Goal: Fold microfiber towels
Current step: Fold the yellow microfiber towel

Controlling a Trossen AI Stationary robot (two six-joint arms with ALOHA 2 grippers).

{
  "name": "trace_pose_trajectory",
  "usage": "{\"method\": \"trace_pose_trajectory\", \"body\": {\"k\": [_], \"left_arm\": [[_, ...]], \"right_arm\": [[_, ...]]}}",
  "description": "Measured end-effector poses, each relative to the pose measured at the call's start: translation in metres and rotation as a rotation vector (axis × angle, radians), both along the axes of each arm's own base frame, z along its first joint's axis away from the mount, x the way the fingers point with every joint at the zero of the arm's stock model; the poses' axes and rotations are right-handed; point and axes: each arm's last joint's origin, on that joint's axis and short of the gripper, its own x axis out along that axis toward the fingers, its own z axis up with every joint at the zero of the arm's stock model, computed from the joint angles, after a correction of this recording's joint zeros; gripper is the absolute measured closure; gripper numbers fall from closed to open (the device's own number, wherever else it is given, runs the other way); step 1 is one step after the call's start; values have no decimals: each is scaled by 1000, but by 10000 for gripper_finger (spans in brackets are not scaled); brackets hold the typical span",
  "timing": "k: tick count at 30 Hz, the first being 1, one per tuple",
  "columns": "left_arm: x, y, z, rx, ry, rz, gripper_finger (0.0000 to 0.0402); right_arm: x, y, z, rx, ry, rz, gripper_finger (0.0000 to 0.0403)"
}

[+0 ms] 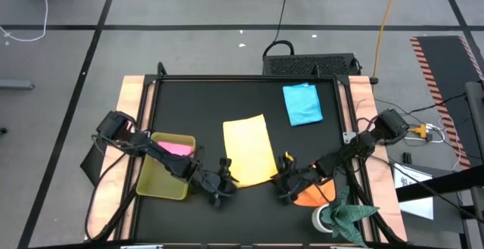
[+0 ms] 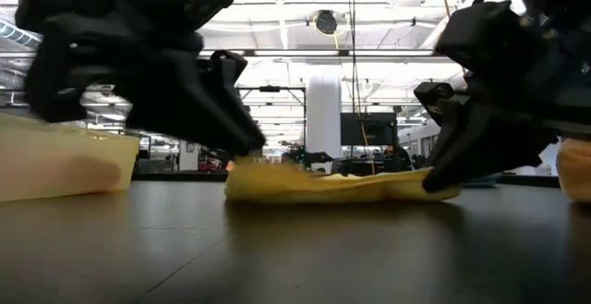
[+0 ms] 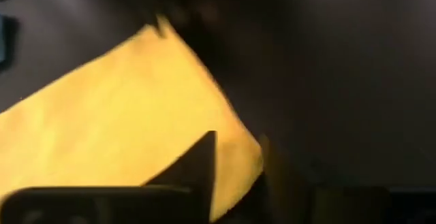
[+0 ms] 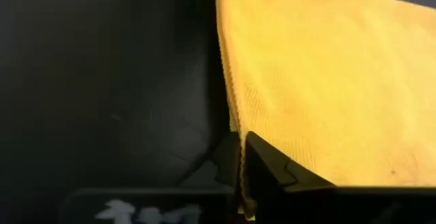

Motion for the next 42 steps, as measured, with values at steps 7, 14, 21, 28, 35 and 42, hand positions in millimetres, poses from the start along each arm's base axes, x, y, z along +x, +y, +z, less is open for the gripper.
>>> {"method": "trace_pose_trajectory", "body": {"k": [7, 14, 21, 28, 35, 42], "left_arm": [[-1, -9, -18, 72, 36, -73, 160], [-4, -16, -30, 230, -7, 46, 146], [-7, -17, -31, 192, -14, 148, 210], [-7, -23, -28, 46, -44, 220, 296], [-12, -41, -24, -103, -73, 174, 389], [-18, -63, -12, -237, -136, 71, 389]], "right_arm": [[0, -1, 11, 50, -40, -28, 399], [1, -6, 21, 111, -76, -74, 401], [1, -6, 27, 137, -91, -89, 401], [-2, -8, 24, 160, -55, -130, 401], [-7, 1, 23, 197, -42, -116, 401], [-10, 29, 34, 449, -81, 33, 401]]}}
